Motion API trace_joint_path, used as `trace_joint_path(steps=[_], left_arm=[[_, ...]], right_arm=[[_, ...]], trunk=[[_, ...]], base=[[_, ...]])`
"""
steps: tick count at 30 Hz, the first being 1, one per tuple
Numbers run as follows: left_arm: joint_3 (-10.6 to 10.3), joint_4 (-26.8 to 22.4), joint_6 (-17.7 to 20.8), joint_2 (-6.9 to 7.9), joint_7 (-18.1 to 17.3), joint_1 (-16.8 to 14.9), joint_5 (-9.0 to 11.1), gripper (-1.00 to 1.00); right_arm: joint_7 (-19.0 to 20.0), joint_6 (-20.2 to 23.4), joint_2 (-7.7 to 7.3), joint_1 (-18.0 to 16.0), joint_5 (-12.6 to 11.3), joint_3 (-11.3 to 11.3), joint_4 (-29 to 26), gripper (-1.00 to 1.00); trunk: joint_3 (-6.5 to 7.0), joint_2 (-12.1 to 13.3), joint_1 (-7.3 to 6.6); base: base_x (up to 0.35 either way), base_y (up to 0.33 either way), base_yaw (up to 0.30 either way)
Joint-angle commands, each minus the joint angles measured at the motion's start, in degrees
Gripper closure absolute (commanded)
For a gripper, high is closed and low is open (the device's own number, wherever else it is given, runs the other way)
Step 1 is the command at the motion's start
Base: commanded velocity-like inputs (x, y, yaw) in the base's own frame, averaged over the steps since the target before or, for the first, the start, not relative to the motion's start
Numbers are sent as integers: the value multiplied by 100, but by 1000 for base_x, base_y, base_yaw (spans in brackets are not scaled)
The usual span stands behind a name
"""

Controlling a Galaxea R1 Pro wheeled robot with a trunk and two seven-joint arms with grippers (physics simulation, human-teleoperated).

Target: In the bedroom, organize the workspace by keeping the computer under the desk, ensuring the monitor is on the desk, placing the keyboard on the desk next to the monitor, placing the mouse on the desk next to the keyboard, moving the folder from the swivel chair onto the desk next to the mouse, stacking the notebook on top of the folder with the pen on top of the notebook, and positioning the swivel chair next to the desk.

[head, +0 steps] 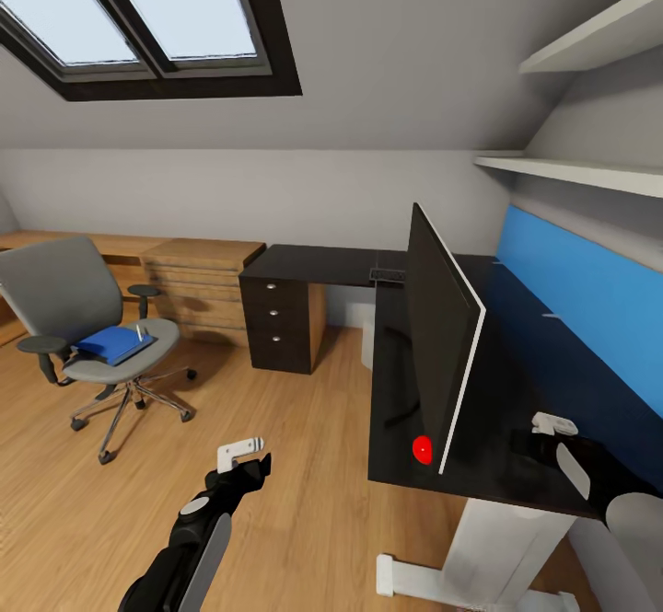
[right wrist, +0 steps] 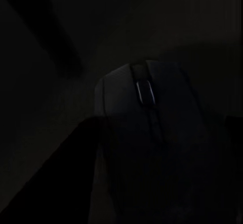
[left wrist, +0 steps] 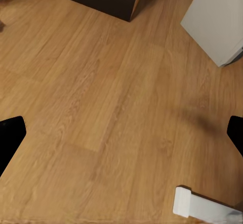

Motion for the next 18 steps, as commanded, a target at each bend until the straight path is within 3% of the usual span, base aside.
trace_joint_path(steps=[1, 10, 18], left_arm=[[-11, -10, 21, 2, 51, -3, 61, -100], [-11, -10, 18, 2, 51, -3, 61, -100], [-11, -4, 21, 3, 51, -3, 61, -100]], right_arm=[[33, 55, 2, 2, -23, -34, 71, 100], [33, 53, 11, 4, -23, -34, 76, 100], [30, 17, 17, 4, -21, -27, 76, 100]], trunk=[[-7, -5, -4], [-7, -5, -4], [136, 316, -180]], base=[[-337, 0, 0], [-344, 0, 0], [-347, 0, 0]])
